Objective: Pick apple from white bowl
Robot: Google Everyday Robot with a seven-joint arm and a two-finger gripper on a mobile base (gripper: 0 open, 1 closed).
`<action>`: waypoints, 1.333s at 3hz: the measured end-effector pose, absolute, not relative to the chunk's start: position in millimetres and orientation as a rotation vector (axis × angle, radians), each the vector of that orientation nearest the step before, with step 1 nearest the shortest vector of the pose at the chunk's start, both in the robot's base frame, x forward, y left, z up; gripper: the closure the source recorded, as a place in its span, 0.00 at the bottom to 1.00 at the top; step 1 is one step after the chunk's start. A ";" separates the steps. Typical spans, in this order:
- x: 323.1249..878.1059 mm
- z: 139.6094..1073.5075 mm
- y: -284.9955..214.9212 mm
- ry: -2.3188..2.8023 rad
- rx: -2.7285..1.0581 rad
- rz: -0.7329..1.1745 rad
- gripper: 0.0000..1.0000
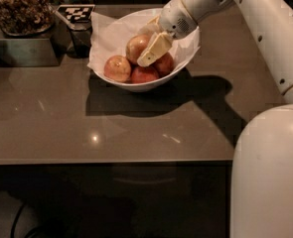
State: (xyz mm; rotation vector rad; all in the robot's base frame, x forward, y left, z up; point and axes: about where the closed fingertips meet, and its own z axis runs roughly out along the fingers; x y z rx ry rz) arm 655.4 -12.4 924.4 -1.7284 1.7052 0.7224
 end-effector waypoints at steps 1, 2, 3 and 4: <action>654.6 924.6 -7.9 1.677 -1.695 0.742 0.56; 653.6 925.0 -6.9 1.650 -1.658 0.749 0.79; 650.7 930.0 -7.2 1.606 -1.617 0.746 0.99; 641.2 945.7 -13.9 1.557 -1.574 0.695 1.00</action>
Offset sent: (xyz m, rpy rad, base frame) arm -0.0069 0.0005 0.0038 0.1270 -0.0514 -0.0393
